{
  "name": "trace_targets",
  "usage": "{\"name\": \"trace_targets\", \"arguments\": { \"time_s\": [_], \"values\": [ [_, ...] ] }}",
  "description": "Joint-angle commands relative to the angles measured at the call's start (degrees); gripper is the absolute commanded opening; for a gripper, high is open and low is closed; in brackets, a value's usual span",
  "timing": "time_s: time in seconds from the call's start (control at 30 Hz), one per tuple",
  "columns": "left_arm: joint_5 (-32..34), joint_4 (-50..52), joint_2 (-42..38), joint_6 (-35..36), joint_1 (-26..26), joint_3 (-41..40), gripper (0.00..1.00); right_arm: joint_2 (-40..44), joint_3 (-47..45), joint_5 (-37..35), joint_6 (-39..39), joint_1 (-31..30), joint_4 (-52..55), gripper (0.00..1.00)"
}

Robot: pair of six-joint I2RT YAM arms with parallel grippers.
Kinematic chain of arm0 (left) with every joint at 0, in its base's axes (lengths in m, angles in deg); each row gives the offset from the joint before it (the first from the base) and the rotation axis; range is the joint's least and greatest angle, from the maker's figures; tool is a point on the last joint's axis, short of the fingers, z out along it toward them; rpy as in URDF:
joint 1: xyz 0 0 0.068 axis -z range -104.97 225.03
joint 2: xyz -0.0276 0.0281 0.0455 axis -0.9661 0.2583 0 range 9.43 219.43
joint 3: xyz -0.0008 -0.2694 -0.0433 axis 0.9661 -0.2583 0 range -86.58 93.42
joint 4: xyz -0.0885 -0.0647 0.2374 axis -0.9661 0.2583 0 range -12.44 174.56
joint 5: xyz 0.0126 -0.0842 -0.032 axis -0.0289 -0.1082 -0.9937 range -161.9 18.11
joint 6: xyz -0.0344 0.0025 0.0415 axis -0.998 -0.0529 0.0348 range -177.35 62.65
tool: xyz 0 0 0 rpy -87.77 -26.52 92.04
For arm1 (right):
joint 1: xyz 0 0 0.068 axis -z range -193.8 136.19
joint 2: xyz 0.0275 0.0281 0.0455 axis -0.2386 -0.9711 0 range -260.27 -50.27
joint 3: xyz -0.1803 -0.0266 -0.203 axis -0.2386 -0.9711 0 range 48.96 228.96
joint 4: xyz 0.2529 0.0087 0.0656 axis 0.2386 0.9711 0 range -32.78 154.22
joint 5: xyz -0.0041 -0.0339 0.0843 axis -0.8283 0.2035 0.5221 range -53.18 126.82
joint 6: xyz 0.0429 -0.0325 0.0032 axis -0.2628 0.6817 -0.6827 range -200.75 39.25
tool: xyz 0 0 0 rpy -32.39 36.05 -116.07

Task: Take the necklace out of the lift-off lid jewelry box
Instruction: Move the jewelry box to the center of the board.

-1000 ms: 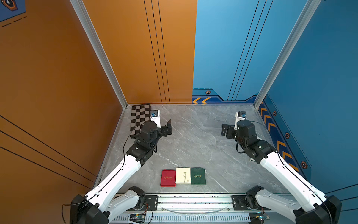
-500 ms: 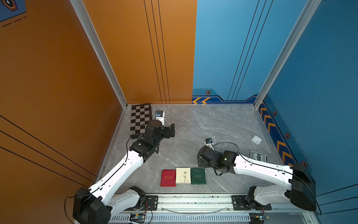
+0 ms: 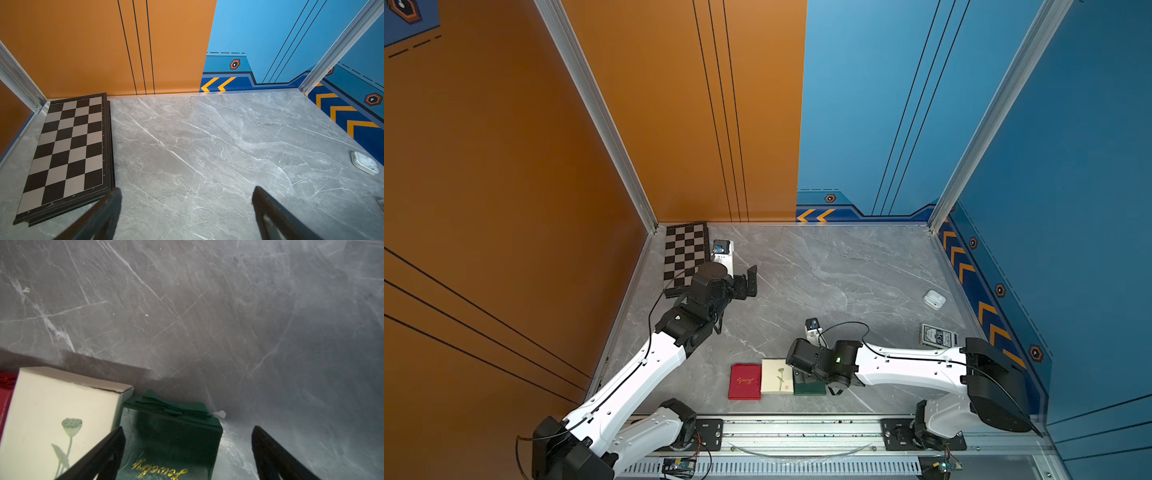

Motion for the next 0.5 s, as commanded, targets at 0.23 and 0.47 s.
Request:
{"name": "trace_targets", "arguments": {
  "time_s": [0.23, 0.47],
  "values": [
    [-0.1, 2.4, 1.2, -0.6, 0.4, 1.3, 0.98, -2.9, 1.9, 1.8, -3.7, -2.1, -0.5, 0.95],
    [-0.1, 2.4, 1.3, -0.5, 0.4, 1.2, 0.98, -4.2, 1.3, 2.9, -4.9, -2.2, -0.5, 0.95]
  ]
}}
